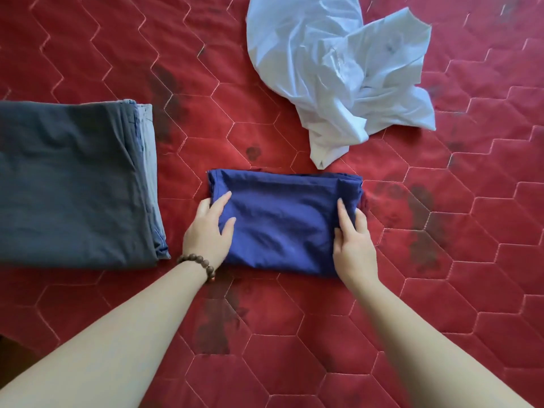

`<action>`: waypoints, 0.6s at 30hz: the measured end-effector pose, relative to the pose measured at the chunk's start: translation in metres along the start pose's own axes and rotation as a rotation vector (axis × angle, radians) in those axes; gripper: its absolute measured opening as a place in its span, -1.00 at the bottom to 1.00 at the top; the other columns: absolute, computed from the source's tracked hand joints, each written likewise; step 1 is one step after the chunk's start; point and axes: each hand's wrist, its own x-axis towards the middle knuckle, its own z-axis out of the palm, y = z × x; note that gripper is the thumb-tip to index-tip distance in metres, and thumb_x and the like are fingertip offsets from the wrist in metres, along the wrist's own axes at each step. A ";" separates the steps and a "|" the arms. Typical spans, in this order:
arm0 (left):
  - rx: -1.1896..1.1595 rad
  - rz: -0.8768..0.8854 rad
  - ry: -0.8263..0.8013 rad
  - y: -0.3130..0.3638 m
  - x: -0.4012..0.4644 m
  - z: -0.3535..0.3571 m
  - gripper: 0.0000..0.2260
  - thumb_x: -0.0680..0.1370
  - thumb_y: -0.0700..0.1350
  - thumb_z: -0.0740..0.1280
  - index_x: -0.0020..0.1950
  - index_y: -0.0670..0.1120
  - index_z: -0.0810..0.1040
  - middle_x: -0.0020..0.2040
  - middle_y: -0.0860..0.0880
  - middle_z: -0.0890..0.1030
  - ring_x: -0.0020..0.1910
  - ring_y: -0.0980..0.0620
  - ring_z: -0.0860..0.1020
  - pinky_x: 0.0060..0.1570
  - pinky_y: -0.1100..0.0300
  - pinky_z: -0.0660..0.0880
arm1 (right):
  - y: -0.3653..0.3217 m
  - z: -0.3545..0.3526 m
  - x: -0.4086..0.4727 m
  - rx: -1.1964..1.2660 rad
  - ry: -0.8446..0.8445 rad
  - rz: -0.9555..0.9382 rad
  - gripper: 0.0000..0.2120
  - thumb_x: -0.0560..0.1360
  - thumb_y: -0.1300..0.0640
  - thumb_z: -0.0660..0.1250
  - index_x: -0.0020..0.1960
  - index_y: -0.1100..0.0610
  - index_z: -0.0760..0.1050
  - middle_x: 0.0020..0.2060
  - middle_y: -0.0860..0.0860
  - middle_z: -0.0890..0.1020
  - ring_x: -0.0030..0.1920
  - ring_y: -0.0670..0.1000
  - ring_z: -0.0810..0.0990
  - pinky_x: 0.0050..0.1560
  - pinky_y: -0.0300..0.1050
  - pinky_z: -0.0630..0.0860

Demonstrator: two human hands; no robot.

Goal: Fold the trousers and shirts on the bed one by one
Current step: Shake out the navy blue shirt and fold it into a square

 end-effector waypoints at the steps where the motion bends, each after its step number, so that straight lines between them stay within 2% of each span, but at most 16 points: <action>1: 0.051 -0.039 0.062 0.002 -0.002 -0.001 -0.56 0.53 -0.07 0.33 0.41 0.05 0.40 0.24 -0.04 0.42 0.06 -0.14 0.51 0.00 0.01 0.43 | -0.002 -0.002 0.000 -0.079 0.041 0.041 -0.47 0.57 0.16 0.23 0.51 -0.03 0.23 0.46 0.12 0.27 0.30 0.23 0.38 0.15 0.08 0.37; 3: 0.192 -0.022 0.226 0.009 -0.007 -0.003 -0.58 0.50 -0.07 0.34 0.35 -0.05 0.45 0.26 -0.14 0.42 0.19 -0.20 0.44 0.13 -0.10 0.36 | -0.009 -0.006 -0.002 -0.216 0.225 0.026 -0.51 0.53 0.08 0.27 0.46 0.04 0.35 0.43 0.17 0.33 0.31 0.25 0.37 0.23 0.17 0.31; 5: 0.310 0.195 0.292 0.022 -0.009 0.003 -0.60 0.49 -0.07 0.29 0.32 -0.11 0.47 0.32 -0.18 0.43 0.33 -0.22 0.38 0.27 -0.18 0.27 | -0.023 -0.002 0.001 -0.300 0.334 -0.211 -0.52 0.51 0.08 0.23 0.41 0.15 0.40 0.41 0.17 0.37 0.38 0.22 0.33 0.39 0.21 0.16; 7: 0.448 0.442 0.163 0.034 -0.008 0.020 -0.55 0.52 -0.05 0.26 0.40 -0.13 0.42 0.43 -0.16 0.38 0.44 -0.17 0.30 0.40 -0.21 0.19 | -0.040 0.014 0.008 -0.377 0.251 -0.452 -0.49 0.49 0.11 0.20 0.42 0.20 0.38 0.44 0.14 0.36 0.46 0.17 0.26 0.46 0.24 0.04; 8: 0.516 0.498 0.060 0.037 -0.007 0.029 -0.51 0.55 -0.02 0.24 0.46 -0.12 0.35 0.49 -0.14 0.30 0.49 -0.14 0.22 0.43 -0.21 0.14 | -0.046 0.023 0.011 -0.425 0.178 -0.522 -0.48 0.49 0.11 0.20 0.44 0.21 0.35 0.46 0.14 0.33 0.49 0.16 0.23 0.47 0.27 0.03; 10: 0.631 0.490 -0.109 0.035 -0.001 0.046 -0.44 0.60 0.10 0.11 0.56 -0.06 0.12 0.57 -0.07 0.06 0.55 -0.09 -0.02 0.48 -0.20 -0.08 | -0.047 0.040 0.019 -0.510 0.049 -0.580 -0.46 0.52 0.09 0.23 0.47 0.22 0.29 0.48 0.13 0.27 0.51 0.14 0.18 0.46 0.30 0.01; 12: 0.693 0.459 -0.158 0.025 0.005 0.057 -0.43 0.61 0.18 -0.06 0.58 0.01 -0.03 0.58 0.00 -0.09 0.55 -0.07 -0.17 0.47 -0.19 -0.25 | -0.038 0.049 0.025 -0.528 -0.033 -0.571 -0.45 0.57 0.02 0.22 0.50 0.18 0.22 0.50 0.10 0.23 0.52 0.10 0.16 0.47 0.27 -0.04; 15: 0.692 0.448 -0.105 0.017 0.008 0.059 -0.43 0.57 0.27 -0.06 0.56 0.13 0.00 0.58 0.02 -0.05 0.54 -0.20 -0.13 0.45 -0.27 -0.15 | -0.025 0.050 0.031 -0.519 -0.038 -0.552 -0.44 0.59 -0.10 0.13 0.54 0.06 0.17 0.53 0.06 0.18 0.53 0.07 0.11 0.50 0.22 -0.12; 18: 0.662 0.458 -0.056 0.011 0.012 0.056 -0.41 0.52 0.35 -0.02 0.54 0.22 0.05 0.59 -0.06 -0.03 0.52 -0.32 -0.12 0.43 -0.31 -0.06 | -0.009 0.042 0.032 -0.507 0.012 -0.503 -0.42 0.56 -0.24 0.08 0.53 -0.11 0.15 0.55 0.06 0.11 0.55 0.11 0.03 0.50 0.23 -0.11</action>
